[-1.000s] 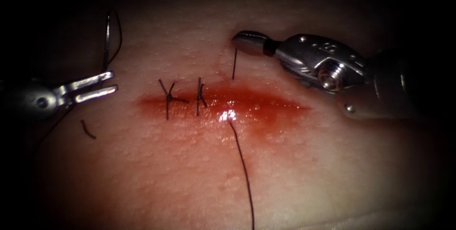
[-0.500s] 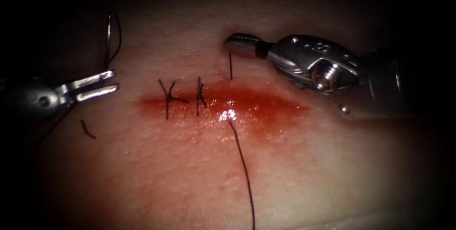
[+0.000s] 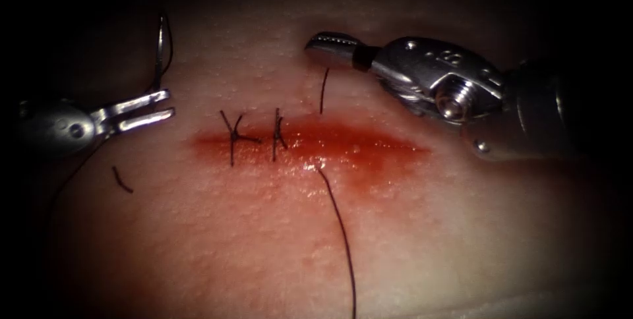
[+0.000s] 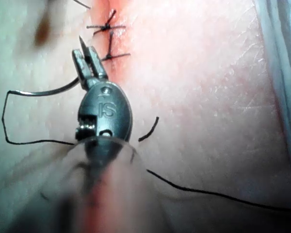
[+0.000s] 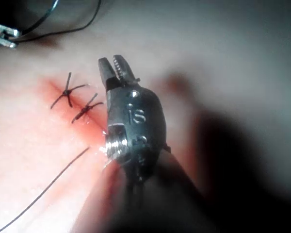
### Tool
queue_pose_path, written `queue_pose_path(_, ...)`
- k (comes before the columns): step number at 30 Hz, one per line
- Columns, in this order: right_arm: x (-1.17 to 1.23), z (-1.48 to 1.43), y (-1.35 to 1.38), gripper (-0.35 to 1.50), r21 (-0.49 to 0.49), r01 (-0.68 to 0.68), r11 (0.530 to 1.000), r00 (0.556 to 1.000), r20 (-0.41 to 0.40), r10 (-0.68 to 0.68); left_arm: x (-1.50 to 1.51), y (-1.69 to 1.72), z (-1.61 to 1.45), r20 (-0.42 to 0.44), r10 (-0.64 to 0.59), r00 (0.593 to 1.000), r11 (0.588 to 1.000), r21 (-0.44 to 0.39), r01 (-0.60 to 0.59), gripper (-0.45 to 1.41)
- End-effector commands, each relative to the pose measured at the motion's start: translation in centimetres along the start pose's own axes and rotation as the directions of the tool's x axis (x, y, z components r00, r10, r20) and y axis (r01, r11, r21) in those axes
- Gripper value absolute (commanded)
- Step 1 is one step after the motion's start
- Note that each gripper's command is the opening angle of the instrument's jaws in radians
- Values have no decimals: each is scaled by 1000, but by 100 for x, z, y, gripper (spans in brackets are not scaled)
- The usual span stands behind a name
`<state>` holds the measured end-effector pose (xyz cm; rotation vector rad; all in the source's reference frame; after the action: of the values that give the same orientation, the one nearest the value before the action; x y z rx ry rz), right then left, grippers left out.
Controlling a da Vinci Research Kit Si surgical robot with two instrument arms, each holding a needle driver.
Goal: Wound Closure
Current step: With the right jaws, adjust the suture tail, then set the needle down onto the skin with the left tool.
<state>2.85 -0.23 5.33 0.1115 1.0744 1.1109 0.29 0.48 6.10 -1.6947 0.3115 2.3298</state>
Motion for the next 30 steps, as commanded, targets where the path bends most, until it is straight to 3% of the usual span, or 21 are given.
queue_pose_path(1, 0, 5, 1, 98, 3, 0, 1000, 1000, -11, 0, -7, -1, 9, 0, 0, 1000, 1000, 1, 0, -45)
queue_pose_path(4, 12, -7, 7, 121, 13, -11, 1000, 998, -62, 11, -21, -10, 21, 3, 0, 1000, 1000, 7, 0, -45)
queue_pose_path(10, 41, -42, 24, 123, 40, -36, 999, 987, -153, 41, -46, -29, 44, 43, -4, 999, 1000, 22, 3, -45)
queue_pose_path(14, 51, -63, 35, 123, 48, -19, 999, 986, -163, 26, -57, -45, 59, 54, -17, 998, 1000, 23, 16, -45)
queue_pose_path(19, 41, -78, 43, 121, 55, 28, 998, 986, -166, -19, -77, -64, 83, 72, -16, 997, 1000, 25, 14, -45)
queue_pose_path(23, 18, -81, 40, 120, 72, 87, 994, 994, -77, -81, -100, -72, 104, 96, -6, 995, 1000, 7, 5, -45)
queue_pose_path(30, -2, -78, 42, 120, 32, 156, 987, 987, -37, -155, -121, -78, 124, 115, -47, 992, 999, 2, 47, -45)
